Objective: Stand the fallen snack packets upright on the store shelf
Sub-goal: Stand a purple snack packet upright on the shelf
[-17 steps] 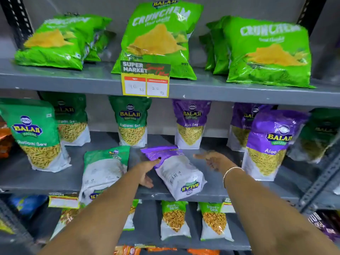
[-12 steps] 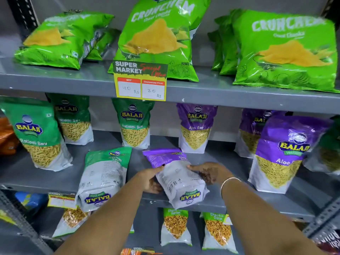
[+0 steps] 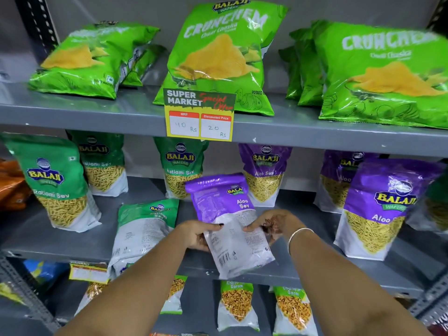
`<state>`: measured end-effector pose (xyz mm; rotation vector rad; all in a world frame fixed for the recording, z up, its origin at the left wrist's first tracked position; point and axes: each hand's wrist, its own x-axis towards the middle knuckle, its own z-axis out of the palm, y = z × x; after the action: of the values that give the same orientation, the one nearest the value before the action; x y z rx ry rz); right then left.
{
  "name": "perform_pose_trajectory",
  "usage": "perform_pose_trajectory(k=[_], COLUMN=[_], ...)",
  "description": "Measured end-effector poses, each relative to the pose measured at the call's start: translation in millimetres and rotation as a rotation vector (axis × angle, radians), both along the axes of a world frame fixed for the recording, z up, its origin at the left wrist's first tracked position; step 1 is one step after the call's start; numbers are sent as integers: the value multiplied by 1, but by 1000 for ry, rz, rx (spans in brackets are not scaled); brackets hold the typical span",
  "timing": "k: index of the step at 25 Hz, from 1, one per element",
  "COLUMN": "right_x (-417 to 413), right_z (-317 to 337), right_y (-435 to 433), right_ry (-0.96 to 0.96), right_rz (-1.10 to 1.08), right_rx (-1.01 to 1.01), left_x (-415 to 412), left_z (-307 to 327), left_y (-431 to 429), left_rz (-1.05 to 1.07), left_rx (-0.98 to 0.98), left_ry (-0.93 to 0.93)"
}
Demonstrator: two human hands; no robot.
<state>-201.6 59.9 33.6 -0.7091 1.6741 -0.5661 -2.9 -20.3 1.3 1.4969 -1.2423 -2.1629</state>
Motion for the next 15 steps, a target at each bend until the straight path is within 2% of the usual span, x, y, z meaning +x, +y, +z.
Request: perform_pose_trajectory(k=[4, 8, 11, 15], right_x=[-9, -7, -20, -52], right_z=[12, 20, -8, -56], right_y=[-16, -7, -6, -13], right_ry=[95, 91, 91, 157], right_rz=[30, -78, -249, -402], right_rx=[-104, -339, -540, -644], left_x=[-5, -31, -55, -77], left_z=[25, 37, 26, 9], left_y=[-19, -22, -22, -21], left_rz=[-59, -39, 13, 29], left_rx=[-222, -421, -542, -707], left_ry=[23, 70, 63, 41])
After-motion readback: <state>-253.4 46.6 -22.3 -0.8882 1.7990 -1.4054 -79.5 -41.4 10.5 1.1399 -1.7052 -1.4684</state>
